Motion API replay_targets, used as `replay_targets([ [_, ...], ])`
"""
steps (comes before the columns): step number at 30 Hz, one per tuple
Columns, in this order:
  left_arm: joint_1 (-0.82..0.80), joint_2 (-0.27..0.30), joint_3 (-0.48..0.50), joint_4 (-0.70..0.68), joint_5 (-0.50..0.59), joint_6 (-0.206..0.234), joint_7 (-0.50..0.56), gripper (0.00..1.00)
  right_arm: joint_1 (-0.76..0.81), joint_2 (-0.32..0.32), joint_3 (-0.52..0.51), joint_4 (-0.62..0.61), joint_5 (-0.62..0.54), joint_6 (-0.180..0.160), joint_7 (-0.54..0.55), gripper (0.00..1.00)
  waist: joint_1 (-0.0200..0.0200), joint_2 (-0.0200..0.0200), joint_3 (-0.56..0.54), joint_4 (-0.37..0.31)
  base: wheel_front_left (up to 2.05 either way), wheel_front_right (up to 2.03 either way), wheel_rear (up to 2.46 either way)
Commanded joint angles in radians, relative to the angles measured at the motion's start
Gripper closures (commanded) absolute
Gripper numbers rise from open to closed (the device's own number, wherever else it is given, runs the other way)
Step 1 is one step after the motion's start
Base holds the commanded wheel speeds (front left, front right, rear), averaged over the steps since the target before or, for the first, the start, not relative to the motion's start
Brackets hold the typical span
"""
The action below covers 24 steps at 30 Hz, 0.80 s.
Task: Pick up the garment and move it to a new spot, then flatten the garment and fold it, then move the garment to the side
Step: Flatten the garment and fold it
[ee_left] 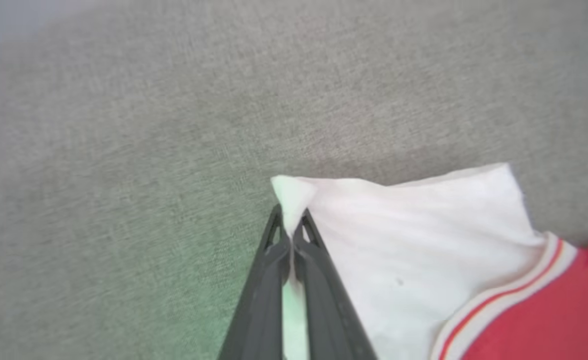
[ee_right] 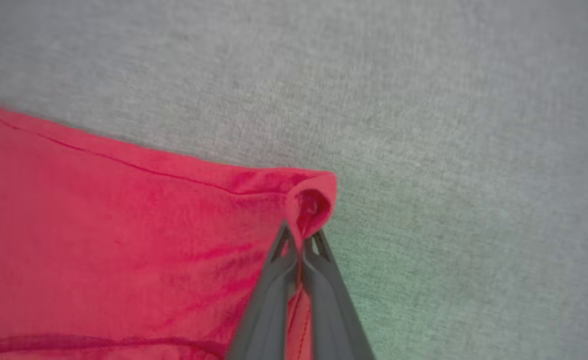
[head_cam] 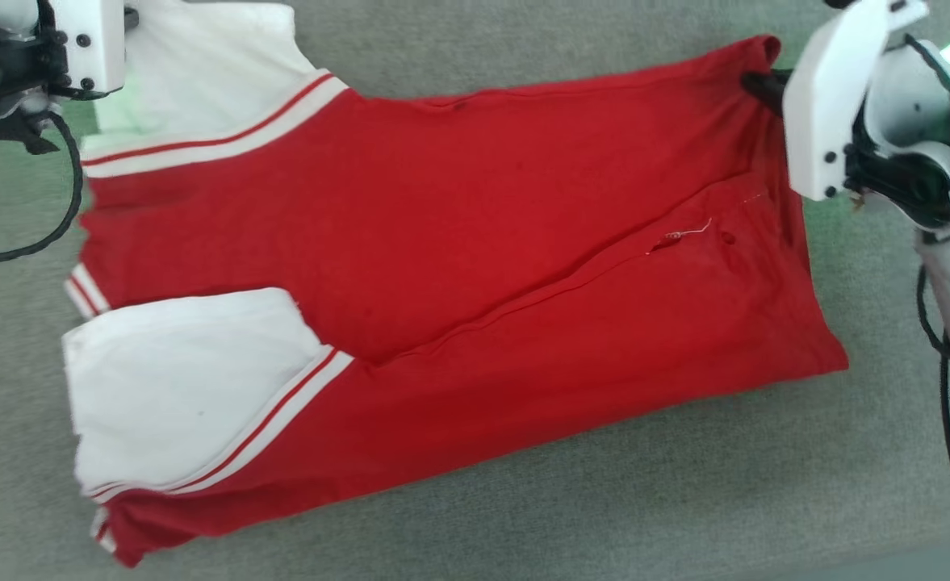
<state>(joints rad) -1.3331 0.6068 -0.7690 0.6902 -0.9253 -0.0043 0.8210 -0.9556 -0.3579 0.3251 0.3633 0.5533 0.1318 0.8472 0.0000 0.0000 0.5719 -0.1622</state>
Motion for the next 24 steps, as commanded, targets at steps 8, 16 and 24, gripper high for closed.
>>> replay_targets([
  [8,0.082,0.085,0.005,-0.246,-0.028,0.037,0.052,1.0,0.144,-0.069,-0.058,-0.179,0.009,-0.002,-0.053,1.0,0.0,0.0,-0.097,0.074,0.0,0.0,0.0],
  [16,0.241,0.216,0.023,-0.615,-0.059,0.168,0.105,1.0,0.312,-0.118,-0.133,-0.385,0.012,-0.001,-0.018,1.0,0.0,0.0,-0.145,0.119,0.0,0.0,0.0],
  [24,0.486,0.377,0.032,-1.026,-0.101,0.368,0.12,1.0,0.544,-0.136,-0.238,-0.596,0.044,-0.001,0.075,1.0,0.0,0.0,-0.173,0.157,0.0,0.0,0.0],
])
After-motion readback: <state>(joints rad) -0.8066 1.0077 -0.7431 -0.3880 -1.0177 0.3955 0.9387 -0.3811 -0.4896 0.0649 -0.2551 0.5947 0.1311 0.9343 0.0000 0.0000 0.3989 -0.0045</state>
